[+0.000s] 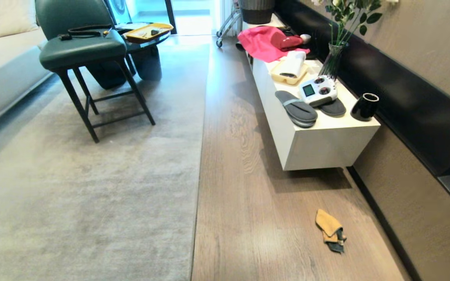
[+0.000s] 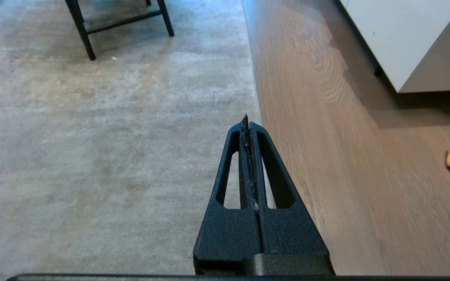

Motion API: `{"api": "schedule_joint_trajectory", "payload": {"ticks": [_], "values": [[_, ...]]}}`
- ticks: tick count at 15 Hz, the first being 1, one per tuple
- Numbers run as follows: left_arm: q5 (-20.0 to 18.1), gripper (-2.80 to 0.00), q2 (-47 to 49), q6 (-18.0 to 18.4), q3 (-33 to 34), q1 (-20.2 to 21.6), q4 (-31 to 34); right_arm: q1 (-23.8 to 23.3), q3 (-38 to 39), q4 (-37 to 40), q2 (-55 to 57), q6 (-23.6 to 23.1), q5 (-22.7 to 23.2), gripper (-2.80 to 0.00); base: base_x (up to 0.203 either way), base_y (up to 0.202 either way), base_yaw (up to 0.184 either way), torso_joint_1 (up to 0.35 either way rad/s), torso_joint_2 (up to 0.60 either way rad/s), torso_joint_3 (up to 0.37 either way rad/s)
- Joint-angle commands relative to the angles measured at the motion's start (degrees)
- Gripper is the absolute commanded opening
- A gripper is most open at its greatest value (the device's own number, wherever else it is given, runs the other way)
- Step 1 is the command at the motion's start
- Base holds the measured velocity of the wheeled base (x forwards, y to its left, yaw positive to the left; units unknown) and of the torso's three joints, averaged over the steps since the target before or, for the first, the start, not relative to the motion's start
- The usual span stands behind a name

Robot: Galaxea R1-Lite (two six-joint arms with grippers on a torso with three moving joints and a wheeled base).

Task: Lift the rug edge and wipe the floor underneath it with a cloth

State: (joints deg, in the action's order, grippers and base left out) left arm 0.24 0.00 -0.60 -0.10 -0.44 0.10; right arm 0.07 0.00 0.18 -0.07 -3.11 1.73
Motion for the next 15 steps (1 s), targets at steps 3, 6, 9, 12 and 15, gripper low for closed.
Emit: {"api": "schedule_joint_trajectory", "payload": {"ticks": [3,6,9,12,15], "values": [[0.02,-2.8,0.0,-0.02,0.01,0.0,-0.01,0.01,0.0,-0.01,0.07,-0.06,0.03,-2.8,0.0,0.0,0.0,0.004,0.0,0.189],[0.02,-2.8,0.0,-0.02,0.01,0.0,-0.01,0.01,0.0,-0.01,0.07,-0.06,0.03,-2.8,0.0,0.0,0.0,0.0,0.0,0.0],[0.02,-2.8,0.0,-0.02,0.01,0.0,-0.01,0.01,0.0,-0.01,0.07,-0.06,0.03,-2.8,0.0,0.0,0.0,0.0,0.0,0.0],[0.02,-2.8,0.0,0.07,0.01,0.0,-0.01,0.01,0.0,-0.01,0.07,-0.06,0.03,-2.8,0.0,0.0,0.0,-0.001,0.0,0.069],[0.02,-2.8,0.0,0.07,0.01,0.0,-0.01,0.01,0.0,-0.01,0.07,-0.06,0.03,-2.8,0.0,0.0,0.0,0.0,0.0,0.0]]}}
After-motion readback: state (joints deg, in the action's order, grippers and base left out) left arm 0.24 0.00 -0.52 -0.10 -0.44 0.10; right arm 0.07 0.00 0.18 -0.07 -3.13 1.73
